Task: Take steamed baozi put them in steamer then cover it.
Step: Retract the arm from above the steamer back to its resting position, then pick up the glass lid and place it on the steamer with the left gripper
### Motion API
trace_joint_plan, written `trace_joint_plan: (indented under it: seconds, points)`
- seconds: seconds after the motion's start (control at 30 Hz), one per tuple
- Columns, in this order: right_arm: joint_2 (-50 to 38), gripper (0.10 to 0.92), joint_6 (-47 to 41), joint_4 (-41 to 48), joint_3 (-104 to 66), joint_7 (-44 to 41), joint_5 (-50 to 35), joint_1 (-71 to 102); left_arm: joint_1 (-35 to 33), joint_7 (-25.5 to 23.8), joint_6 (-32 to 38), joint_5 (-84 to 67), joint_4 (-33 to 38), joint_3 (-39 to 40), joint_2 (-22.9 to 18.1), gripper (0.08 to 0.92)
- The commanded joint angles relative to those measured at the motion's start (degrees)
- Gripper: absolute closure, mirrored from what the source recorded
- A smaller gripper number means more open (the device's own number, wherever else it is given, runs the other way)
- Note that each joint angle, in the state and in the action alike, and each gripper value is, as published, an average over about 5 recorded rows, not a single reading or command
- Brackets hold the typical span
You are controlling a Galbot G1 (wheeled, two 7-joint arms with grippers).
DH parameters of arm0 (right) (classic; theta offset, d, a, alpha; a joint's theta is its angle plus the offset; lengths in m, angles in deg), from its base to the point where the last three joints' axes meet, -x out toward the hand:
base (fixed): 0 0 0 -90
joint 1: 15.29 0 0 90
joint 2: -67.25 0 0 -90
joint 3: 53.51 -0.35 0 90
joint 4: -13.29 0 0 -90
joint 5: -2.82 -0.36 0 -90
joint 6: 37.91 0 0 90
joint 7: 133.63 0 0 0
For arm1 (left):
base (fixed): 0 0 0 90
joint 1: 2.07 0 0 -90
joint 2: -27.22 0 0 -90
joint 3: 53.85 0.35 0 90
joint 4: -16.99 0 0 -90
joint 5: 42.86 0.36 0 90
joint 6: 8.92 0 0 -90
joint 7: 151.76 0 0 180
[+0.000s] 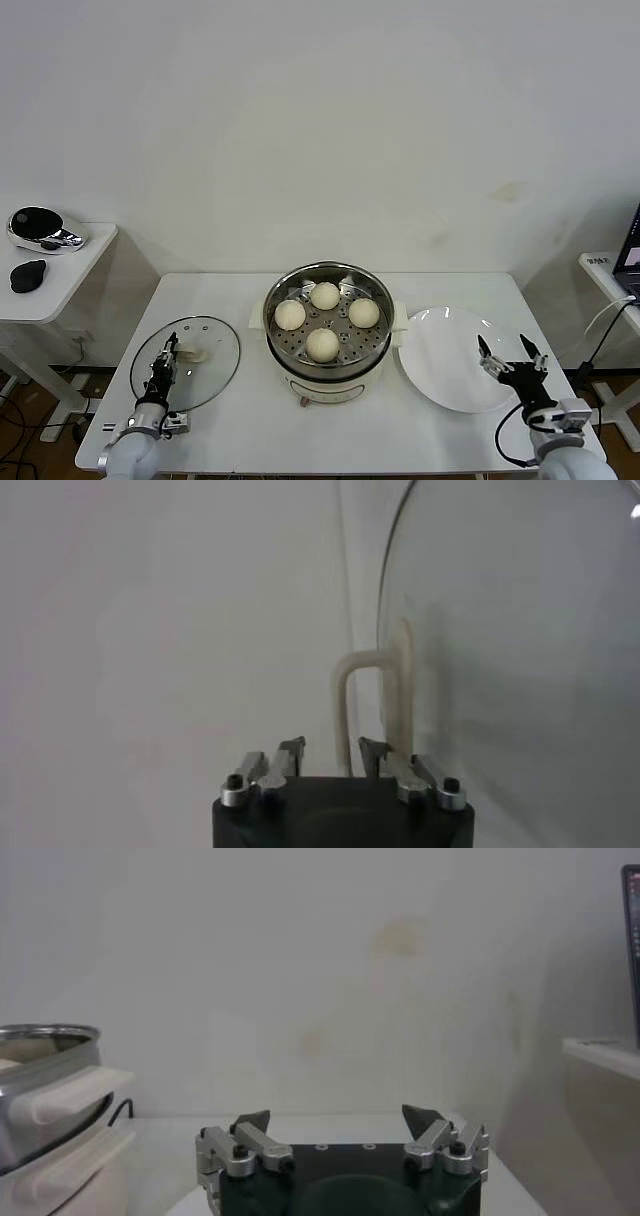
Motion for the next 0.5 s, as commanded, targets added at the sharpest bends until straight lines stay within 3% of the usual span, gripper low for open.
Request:
trace_joint_plan:
  seconds: [0.03,0.17,0.27,0.5]
  points:
    - [0.27,0.203,-0.12,-0.14,0.03,0.0,0.2,0.04,0.01,0.79,0.77,-0.26,-1.19,-0.02,0.22,0.725]
    - [0.64,0.202,-0.12,-0.14,0.33,-0.01,0.55,-0.07,-0.26,1.15,1.04,-0.49,-0.61,-0.05,0.5,0.832]
    - [0.66,0.202,-0.05,-0.14,0.39,-0.03,0.62,-0.08,-1.31,0.78,0.35,-1.27,2.52,-0.15,0.87,0.859]
    - [0.39,0.202,-0.25,-0.35,0.24,-0.05,0.09,-0.72,-7.15,-4.96,-11.28,-9.35,20.09,-0.71,0.87,0.859]
